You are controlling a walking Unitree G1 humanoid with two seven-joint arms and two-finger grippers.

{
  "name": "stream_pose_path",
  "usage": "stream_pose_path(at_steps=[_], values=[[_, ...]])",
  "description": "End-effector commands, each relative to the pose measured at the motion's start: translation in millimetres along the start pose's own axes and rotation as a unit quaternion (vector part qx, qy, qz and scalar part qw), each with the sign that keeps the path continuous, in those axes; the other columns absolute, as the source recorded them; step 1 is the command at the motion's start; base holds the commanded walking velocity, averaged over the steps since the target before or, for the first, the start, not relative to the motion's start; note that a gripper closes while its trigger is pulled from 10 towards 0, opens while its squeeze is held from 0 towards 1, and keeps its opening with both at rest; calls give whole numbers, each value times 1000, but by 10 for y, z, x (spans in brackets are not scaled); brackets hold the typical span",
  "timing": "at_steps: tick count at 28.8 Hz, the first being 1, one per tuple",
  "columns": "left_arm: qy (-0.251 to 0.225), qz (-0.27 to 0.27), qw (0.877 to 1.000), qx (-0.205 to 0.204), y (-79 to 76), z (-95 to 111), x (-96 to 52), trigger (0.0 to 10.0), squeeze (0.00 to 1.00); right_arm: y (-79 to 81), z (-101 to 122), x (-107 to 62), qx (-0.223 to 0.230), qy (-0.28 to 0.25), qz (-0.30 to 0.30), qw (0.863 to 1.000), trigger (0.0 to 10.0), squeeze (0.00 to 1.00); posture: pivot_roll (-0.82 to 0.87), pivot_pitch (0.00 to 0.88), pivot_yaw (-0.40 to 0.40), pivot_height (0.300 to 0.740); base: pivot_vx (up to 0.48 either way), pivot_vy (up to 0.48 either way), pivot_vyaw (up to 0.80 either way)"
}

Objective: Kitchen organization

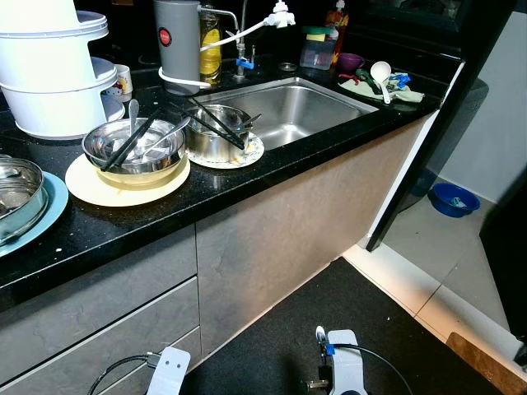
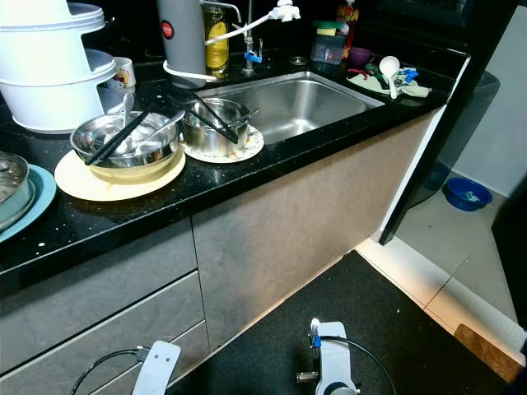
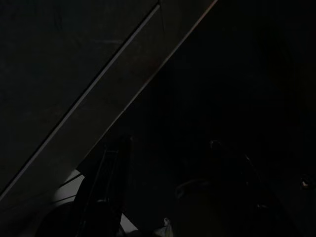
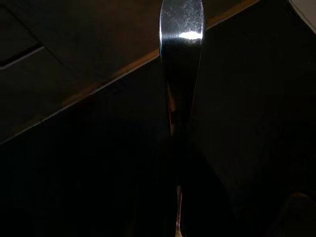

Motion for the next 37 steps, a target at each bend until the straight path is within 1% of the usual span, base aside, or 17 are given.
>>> stream_pose_path(at_steps=[1,4,5,6,8,10,20,25,27,30,37], values=[[-9,13,1000,4,-9,26,-6,10000,0,-10,-15,-6,-8,4,3,1000,10000,0,-44,107,-91,740,0,0,0],[-2,13,1000,12,-10,10,-5,10000,0,2,-12,-4,-10,3,7,1000,10000,0,-44,110,-93,740,0,0,0],[8,-13,1000,-2,-56,-13,-4,10000,0,26,16,4,-15,-1,14,1000,10000,0,-50,112,-91,740,0,0,800],[7,-18,1000,-4,-68,-13,-6,10000,0,34,24,7,-19,-2,17,1000,10000,0,-50,112,-91,740,0,0,800],[-1,-19,1000,5,-73,10,-7,10000,0,36,33,10,-21,-2,18,1000,10000,0,-52,106,-89,740,0,0,800],[3,-20,1000,1,-82,20,-1,10000,0,33,35,10,-24,-2,19,1000,10000,0,-52,106,-89,740,0,0,800],[-6,-28,999,26,-106,95,18,10000,0,-36,34,-2,-25,-1,12,1000,10000,0,-53,101,-82,740,0,0,800],[-17,-33,999,32,-103,138,25,10000,0,-52,11,-15,-23,0,10,1000,10000,0,-52,104,-78,740,0,0,800],[-23,-27,999,41,-96,162,27,10000,0,-57,-1,-20,-22,0,9,1000,10000,0,-51,104,-75,740,0,0,800],[-20,-29,998,45,-101,167,32,10000,0,-63,-11,-23,-21,2,8,1000,10000,0,-51,105,-73,740,0,0,800],[-24,-37,998,52,-125,193,37,10000,0,-154,-91,-63,-18,13,-8,1000,10000,0,-52,108,-68,740,0,0,800]])
Point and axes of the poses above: a point about 5 cm out from each wrist's last joint towards the gripper, its own x axis pointing out of the wrist towards the gripper, its own z axis along the axis of the wrist's last joint, y = z × x, the point moved 2 cm from there along x, pointing out of the wrist towards the gripper, and after that the axes turned 11 degrees about x, right-handed, at the moved point
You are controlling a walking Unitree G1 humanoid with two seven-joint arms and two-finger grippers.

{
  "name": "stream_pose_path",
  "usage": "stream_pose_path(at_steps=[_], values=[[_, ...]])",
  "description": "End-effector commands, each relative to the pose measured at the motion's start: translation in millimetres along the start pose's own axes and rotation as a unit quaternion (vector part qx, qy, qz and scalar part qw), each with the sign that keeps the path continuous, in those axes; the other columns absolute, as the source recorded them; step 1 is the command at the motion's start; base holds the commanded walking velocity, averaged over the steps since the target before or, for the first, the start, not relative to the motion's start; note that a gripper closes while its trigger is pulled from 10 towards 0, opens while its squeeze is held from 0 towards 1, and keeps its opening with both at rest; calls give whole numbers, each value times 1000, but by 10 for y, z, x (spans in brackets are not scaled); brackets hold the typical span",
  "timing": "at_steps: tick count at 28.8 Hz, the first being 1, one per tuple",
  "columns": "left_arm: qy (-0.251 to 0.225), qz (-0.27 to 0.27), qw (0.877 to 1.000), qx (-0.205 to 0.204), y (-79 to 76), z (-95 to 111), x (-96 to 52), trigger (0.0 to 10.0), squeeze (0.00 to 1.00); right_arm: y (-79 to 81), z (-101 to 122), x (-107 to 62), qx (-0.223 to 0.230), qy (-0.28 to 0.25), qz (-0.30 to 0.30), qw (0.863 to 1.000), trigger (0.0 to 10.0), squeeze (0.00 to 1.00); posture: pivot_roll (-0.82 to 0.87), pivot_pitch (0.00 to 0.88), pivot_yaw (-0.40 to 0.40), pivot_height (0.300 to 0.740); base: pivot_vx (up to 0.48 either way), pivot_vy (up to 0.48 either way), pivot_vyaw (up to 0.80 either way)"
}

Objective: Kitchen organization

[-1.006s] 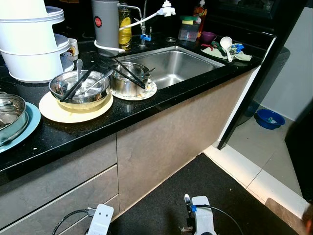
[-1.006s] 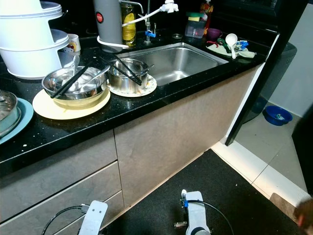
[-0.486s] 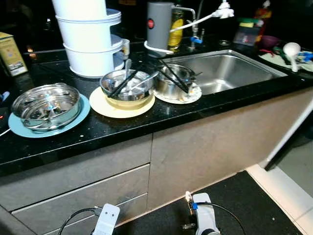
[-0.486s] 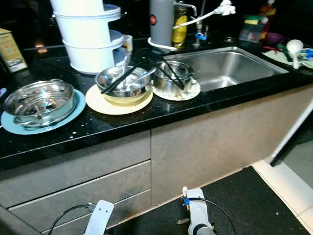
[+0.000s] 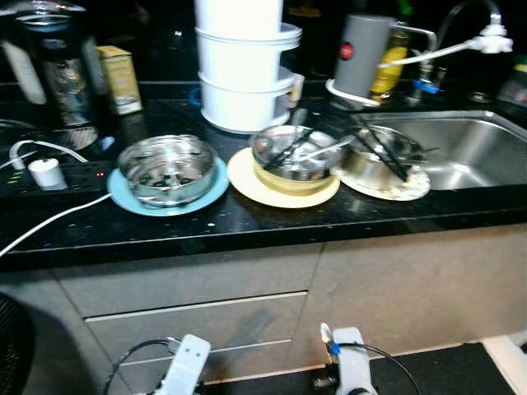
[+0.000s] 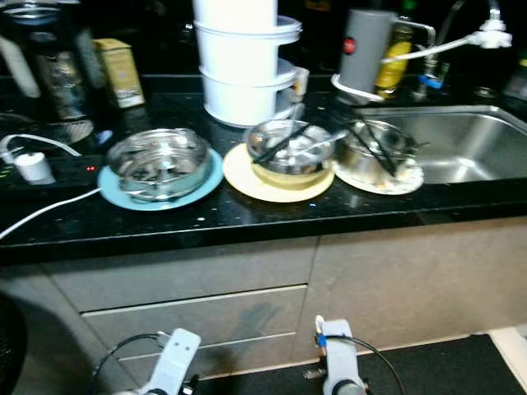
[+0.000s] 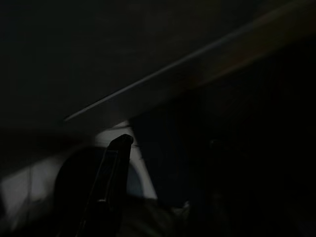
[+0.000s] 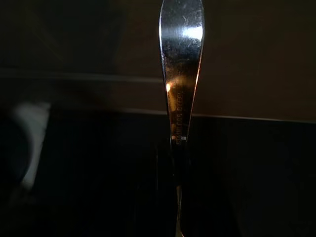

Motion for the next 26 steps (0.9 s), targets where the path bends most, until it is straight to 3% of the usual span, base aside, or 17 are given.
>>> stream_pose_path(at_steps=[1,3,7,14,26], values=[[15,-10,1000,-1,-78,-95,-34,10000,0,-87,-88,-42,7,12,-17,1000,10000,0,-53,108,-66,740,0,0,800],[15,-8,1000,-3,-74,-96,-34,10000,0,-90,-89,-44,6,11,-18,1000,10000,0,-53,108,-66,740,0,0,800],[13,6,1000,-11,-32,-92,-31,10000,0,-128,-125,-58,29,18,-31,999,10000,0,-55,109,-60,740,0,0,0],[14,-3,999,-35,-18,-91,-26,10000,0,-111,-133,-56,30,18,-32,999,10000,0,-54,108,-54,740,0,0,0],[10,-5,1000,-22,-15,-73,-17,10000,0,-92,-121,-48,31,14,-33,999,10000,0,-54,107,-52,740,0,0,0]])
Point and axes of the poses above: a point about 5 cm out from each wrist's last joint towards the gripper, its own x axis pointing out of the wrist towards the gripper, its own z axis along the axis of the wrist's last joint, y = z × x, the point moved 2 cm from there along x, pointing out of the wrist towards the gripper, and after that the axes turned 11 degrees about x, right-handed, at the moved point
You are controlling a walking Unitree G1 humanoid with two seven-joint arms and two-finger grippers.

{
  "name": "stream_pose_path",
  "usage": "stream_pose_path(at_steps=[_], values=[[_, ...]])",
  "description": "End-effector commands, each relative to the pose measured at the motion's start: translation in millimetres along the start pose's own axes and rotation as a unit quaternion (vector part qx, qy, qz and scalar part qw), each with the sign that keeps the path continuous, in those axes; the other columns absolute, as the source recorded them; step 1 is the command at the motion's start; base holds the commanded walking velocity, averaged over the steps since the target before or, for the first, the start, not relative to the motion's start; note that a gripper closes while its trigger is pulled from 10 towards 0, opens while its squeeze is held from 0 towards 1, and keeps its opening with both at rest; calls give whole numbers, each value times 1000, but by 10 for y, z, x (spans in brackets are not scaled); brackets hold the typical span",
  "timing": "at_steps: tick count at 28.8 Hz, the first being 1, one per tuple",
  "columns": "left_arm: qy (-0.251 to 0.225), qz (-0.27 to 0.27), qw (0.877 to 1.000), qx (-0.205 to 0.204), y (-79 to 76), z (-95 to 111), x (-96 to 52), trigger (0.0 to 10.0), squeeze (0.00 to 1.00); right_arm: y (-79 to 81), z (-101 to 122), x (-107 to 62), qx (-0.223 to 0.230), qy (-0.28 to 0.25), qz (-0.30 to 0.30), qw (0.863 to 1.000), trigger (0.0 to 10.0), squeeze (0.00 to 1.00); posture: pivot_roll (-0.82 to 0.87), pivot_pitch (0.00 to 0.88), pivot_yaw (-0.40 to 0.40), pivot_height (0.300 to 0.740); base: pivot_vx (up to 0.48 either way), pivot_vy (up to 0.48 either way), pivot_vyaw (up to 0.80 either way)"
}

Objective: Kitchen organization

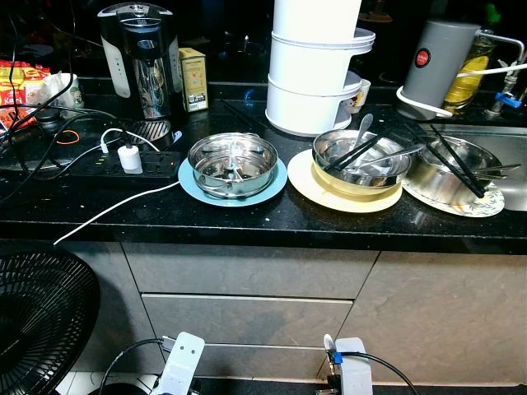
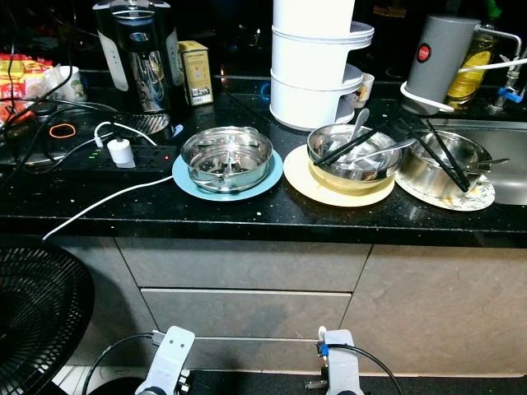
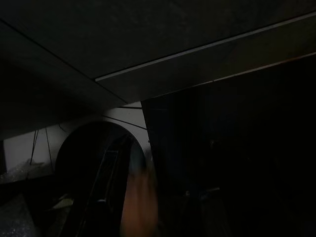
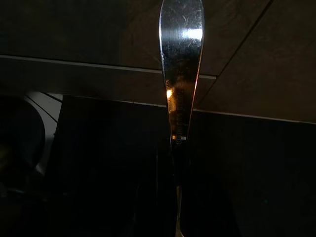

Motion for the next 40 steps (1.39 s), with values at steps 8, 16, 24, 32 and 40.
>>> stream_pose_path(at_steps=[8,16,24,32,40], values=[[4,-4,1000,-1,2,-21,3,10000,0,-21,-28,-10,7,4,-7,1000,10000,0,-61,108,-53,740,0,-208,0],[7,-3,1000,-4,19,-28,9,10000,0,-12,-15,-5,7,2,-6,1000,10000,0,-63,107,-52,740,0,-360,0],[6,-3,1000,-7,10,-26,12,10000,0,-5,1,-2,0,-1,-2,1000,10000,0,-67,109,-58,740,0,-359,0],[7,-2,1000,-11,3,-33,14,10000,0,8,28,8,-5,-3,2,1000,10000,0,-69,107,-62,740,0,-357,0],[5,0,1000,-11,14,-18,21,10000,0,4,36,11,-4,-4,1,1000,10000,0,-70,105,-61,740,0,-357,0]])
Point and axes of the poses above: a point about 5 cm out from each wrist's last joint towards the gripper, its own x axis pointing out of the wrist towards the gripper, its own z axis along the axis of the wrist's last joint, y = z × x, the point moved 2 cm from there along x, pointing out of the wrist towards the gripper, and after that the axes turned 11 degrees about x, right-handed, at the moved point
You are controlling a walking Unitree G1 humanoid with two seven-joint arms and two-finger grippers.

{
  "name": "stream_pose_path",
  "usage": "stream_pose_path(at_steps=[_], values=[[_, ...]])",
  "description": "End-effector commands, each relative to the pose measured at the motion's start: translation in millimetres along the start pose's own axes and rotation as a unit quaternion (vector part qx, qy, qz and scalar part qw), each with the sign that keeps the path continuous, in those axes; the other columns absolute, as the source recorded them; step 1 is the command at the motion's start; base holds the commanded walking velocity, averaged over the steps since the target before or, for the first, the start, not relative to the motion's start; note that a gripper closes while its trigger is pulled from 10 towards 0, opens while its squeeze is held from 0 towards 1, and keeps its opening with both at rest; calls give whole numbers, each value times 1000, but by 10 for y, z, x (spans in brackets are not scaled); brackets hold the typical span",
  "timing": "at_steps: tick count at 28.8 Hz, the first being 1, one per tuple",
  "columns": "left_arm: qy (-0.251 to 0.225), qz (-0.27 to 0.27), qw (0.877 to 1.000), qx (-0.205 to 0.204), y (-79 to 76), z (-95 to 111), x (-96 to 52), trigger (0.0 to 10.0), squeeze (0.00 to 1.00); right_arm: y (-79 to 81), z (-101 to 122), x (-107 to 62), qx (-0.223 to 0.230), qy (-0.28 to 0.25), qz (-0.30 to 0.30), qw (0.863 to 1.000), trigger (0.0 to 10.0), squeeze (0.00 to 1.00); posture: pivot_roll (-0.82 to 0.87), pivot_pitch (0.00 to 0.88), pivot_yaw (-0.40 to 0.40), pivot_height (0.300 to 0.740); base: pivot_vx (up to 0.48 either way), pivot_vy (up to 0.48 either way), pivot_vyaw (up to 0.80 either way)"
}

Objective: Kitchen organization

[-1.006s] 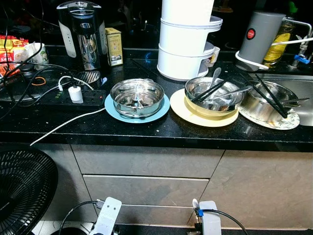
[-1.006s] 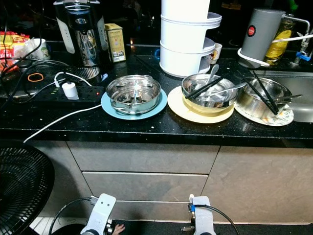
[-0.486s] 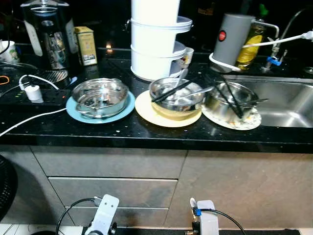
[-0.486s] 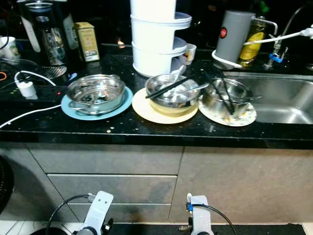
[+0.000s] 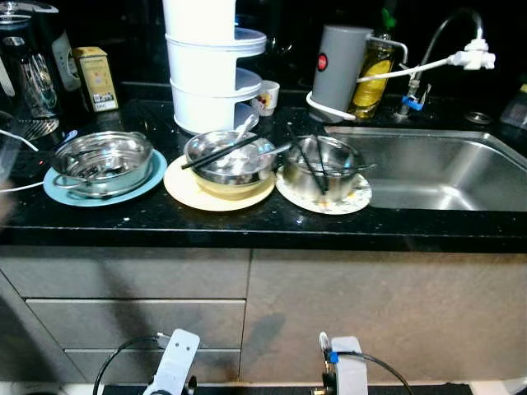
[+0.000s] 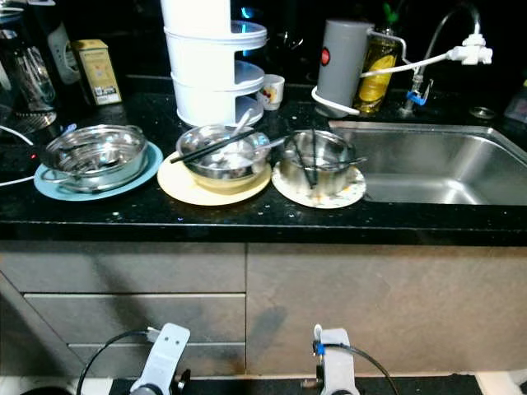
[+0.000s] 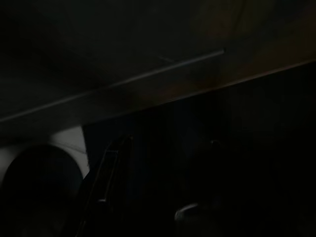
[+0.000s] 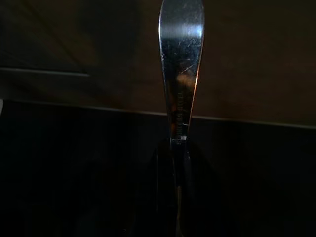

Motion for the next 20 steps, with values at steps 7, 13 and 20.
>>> stream_pose_path(at_steps=[7,13,20], values=[[0,-5,1000,1,-36,-10,-3,10000,0,-36,-43,-17,-2,9,-5,1000,10000,0,-76,103,-63,740,0,-355,0],[-2,-5,1000,0,-41,5,2,10000,0,-47,-36,-16,-3,8,-5,1000,10000,0,-80,100,-63,740,0,-348,0],[-4,-5,1000,1,-41,14,5,10000,0,-50,-23,-14,-4,6,-5,1000,10000,0,-80,100,-63,740,0,-346,0]])
Point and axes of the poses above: a point about 5 cm out from each wrist's last joint towards the gripper, its own x axis pointing out of the wrist towards the gripper, its own z axis along the axis of the wrist's last joint, y = z × x, the point moved 2 cm from there along x, pointing out of the wrist towards the gripper, and after that the axes turned 11 degrees about x, right-handed, at the moved point
